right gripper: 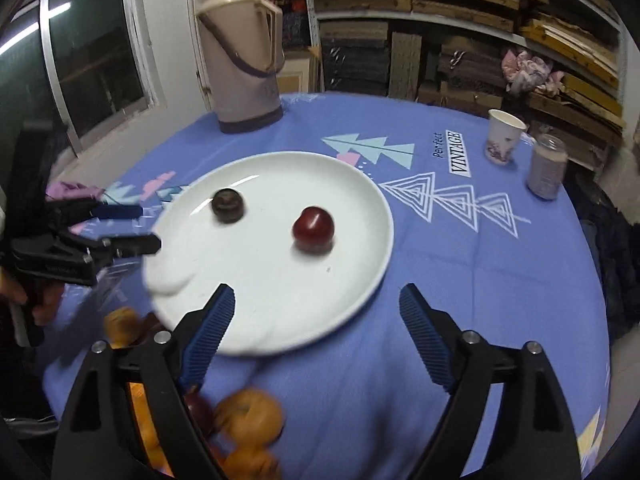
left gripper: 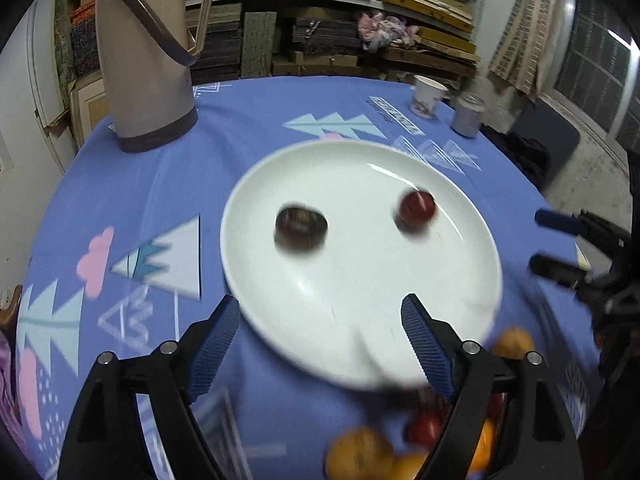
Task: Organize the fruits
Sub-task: 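Grasp a pale yellow pear with the left tool while the right tool grasps a striped orange tomato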
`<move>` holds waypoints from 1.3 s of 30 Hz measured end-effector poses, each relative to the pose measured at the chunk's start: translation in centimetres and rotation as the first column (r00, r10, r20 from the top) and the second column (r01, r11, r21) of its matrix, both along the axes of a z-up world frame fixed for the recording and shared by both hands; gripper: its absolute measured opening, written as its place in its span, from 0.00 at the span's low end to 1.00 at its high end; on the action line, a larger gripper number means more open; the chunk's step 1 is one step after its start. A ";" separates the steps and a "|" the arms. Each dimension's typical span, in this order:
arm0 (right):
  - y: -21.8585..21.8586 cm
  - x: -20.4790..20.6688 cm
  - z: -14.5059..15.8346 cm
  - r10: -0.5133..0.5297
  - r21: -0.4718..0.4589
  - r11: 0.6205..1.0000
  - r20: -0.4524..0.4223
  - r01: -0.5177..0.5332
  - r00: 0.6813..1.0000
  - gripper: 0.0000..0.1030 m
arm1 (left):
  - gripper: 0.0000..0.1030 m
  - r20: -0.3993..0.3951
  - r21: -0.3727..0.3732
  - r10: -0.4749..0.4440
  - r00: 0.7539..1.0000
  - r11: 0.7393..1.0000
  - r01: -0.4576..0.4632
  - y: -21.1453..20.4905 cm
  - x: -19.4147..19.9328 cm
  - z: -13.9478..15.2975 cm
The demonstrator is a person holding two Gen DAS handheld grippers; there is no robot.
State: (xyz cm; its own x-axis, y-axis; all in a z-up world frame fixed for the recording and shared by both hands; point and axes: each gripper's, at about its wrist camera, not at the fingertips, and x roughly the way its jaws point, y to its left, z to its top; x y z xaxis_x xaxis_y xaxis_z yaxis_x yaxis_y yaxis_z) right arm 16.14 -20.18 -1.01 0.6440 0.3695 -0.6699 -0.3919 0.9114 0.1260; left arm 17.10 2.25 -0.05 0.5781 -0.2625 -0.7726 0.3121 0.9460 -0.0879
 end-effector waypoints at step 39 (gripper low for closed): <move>-0.1 -10.2 -6.1 0.035 -0.228 0.972 -0.054 -0.047 0.998 0.69 | 0.54 -0.105 0.019 0.000 0.994 1.000 0.002 3.2 -9.2 -4.9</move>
State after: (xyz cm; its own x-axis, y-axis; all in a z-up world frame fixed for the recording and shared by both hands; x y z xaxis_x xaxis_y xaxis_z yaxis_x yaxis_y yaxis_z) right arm 5.91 -20.31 -7.09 0.5952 0.2278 -0.7706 -0.4282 0.9014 -0.0643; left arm 7.92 5.46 -4.98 0.4935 -0.2479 -0.8336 0.3028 0.9475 -0.1026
